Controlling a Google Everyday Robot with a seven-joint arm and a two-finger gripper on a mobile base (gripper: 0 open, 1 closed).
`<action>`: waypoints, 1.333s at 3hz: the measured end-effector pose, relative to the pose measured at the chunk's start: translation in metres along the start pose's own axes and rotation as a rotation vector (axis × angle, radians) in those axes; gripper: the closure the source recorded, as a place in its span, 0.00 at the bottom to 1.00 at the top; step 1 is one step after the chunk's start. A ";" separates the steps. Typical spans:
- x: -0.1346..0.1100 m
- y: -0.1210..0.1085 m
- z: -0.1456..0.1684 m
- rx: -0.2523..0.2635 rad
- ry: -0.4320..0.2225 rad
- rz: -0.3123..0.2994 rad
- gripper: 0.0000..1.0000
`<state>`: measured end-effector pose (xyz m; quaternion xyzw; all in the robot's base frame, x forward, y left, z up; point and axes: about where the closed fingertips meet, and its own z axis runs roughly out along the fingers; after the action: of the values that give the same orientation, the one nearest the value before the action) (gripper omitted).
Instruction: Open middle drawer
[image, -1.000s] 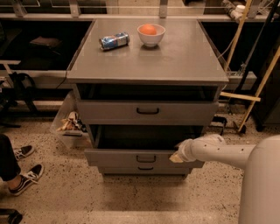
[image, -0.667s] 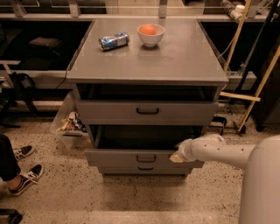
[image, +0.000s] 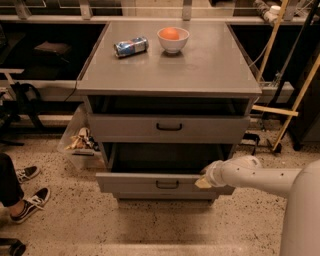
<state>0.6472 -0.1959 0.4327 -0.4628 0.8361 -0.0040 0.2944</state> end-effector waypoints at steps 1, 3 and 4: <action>0.010 0.009 -0.002 -0.003 -0.005 0.004 1.00; 0.015 0.017 -0.008 -0.005 -0.009 0.008 1.00; 0.017 0.020 -0.013 -0.005 -0.009 0.012 1.00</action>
Offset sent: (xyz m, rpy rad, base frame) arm -0.4271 -0.0884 -0.1744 0.1691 -0.0068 -0.0439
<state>0.6187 -0.2014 0.4293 -0.4587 0.8375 0.0020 0.2970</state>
